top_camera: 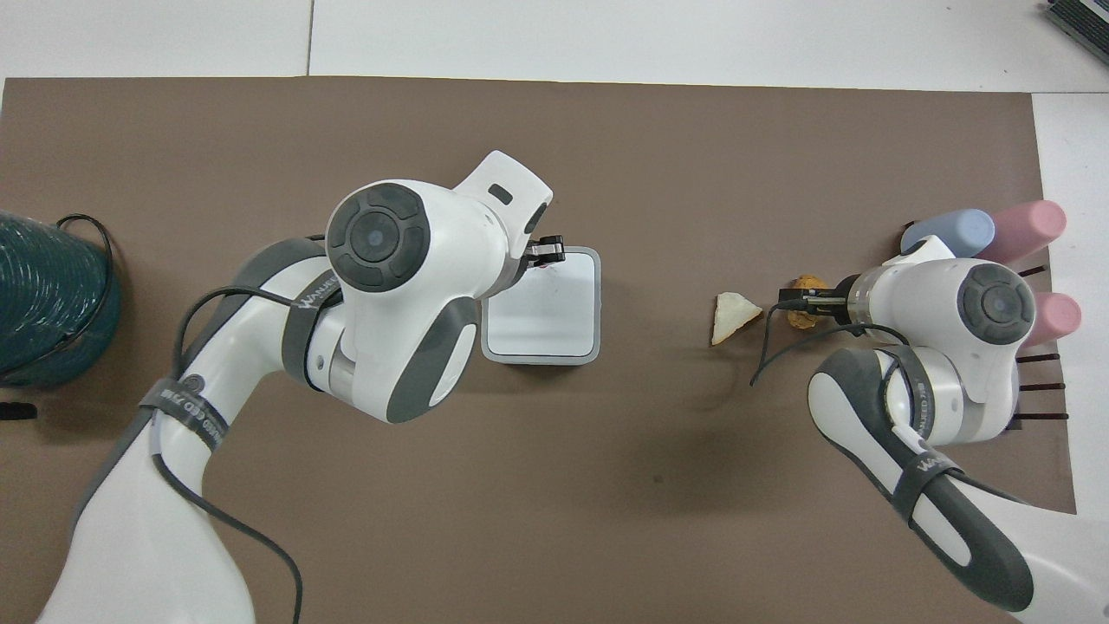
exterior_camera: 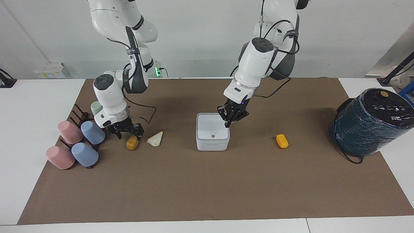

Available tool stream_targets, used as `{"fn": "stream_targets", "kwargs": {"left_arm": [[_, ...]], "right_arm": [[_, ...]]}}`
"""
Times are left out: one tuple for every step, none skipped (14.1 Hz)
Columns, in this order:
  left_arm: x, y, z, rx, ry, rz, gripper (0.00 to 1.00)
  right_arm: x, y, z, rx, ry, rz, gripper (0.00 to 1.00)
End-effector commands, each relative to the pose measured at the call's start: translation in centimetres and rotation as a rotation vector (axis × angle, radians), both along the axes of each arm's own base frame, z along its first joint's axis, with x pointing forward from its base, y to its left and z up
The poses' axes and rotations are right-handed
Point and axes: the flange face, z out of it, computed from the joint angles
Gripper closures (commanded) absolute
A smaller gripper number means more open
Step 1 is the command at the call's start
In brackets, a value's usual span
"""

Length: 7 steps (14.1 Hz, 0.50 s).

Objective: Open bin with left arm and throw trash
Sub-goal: 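Open the bin lid with the left gripper while the right gripper grasps the roll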

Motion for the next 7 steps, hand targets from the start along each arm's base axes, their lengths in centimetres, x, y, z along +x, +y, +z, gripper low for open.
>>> {"fn": "stream_targets", "kwargs": {"left_arm": [[0.4,-1.0,-1.7,-0.019,-0.011,0.023,1.0],[0.3,-1.4,-2.5,-0.015,-0.004,0.02,1.0],[0.1,-1.7,-3.1,-0.01,0.004,0.016,1.0],[0.2,-1.7,-3.7,-0.003,0.011,0.015,1.0],[0.2,-1.7,-4.0,-0.002,0.013,0.015,1.0],[0.2,-1.7,-4.0,-0.002,0.013,0.015,1.0],[0.1,-1.8,-4.0,0.002,0.018,0.013,1.0]], "right_arm": [[-0.5,0.0,-0.4,-0.004,-0.026,0.028,0.45],[-0.5,0.1,-0.4,-0.002,-0.028,0.023,0.75],[-0.4,0.7,-0.3,0.0,-0.037,0.025,0.88],[-0.4,1.1,-0.1,0.004,-0.04,0.013,1.0],[-0.4,1.1,0.0,0.009,-0.042,-0.012,1.0],[-0.4,1.1,0.2,0.012,-0.045,-0.023,1.0],[-0.4,1.3,0.5,0.012,-0.048,-0.018,1.0]]}}
